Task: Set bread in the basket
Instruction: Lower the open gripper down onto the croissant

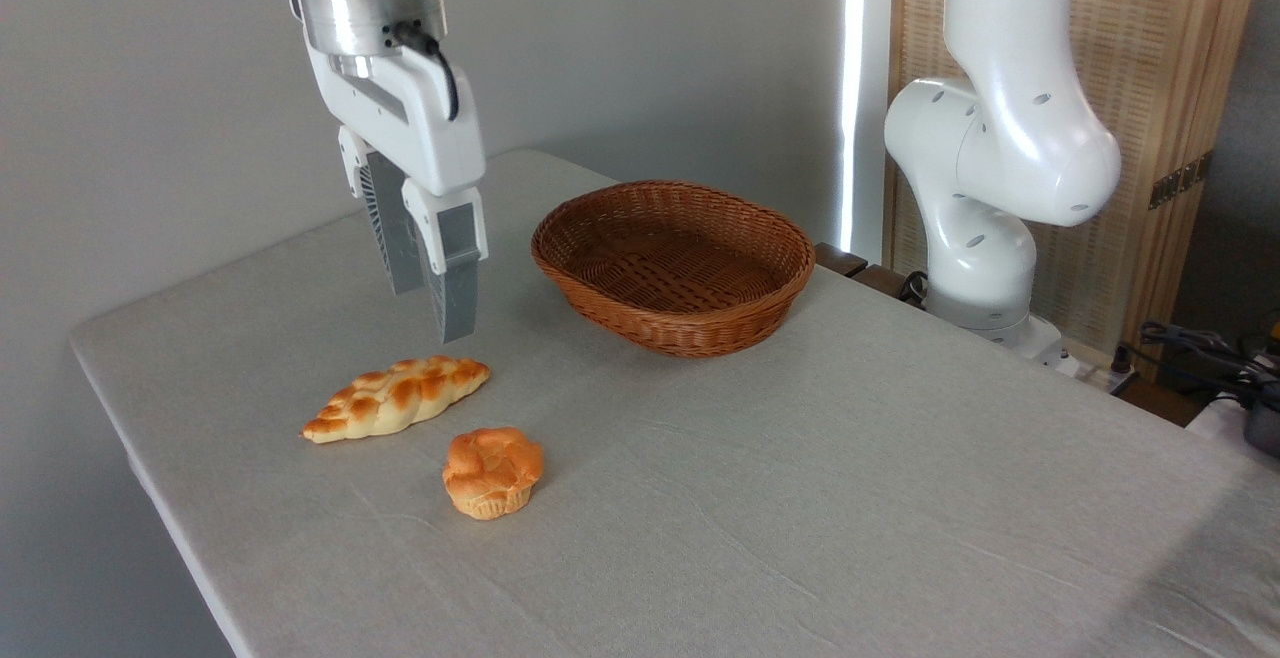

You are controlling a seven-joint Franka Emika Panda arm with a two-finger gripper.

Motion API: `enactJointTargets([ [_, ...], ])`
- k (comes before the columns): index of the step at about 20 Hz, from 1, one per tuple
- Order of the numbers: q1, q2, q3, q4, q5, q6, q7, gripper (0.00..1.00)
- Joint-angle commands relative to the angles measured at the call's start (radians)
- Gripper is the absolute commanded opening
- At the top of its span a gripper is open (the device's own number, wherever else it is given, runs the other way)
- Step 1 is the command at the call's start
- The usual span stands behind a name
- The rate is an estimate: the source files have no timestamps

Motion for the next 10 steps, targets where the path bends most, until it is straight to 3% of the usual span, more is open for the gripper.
enactJointTargets([
  [1, 0.002, -0.01, -0.046, -0.095, -0.039, 0.115, -0.016, 1.0],
  [7, 0.002, 0.027, -0.145, -0.257, -0.069, 0.387, -0.019, 1.0],
  [10, 0.002, 0.061, -0.181, -0.32, -0.086, 0.52, -0.091, 1.0],
])
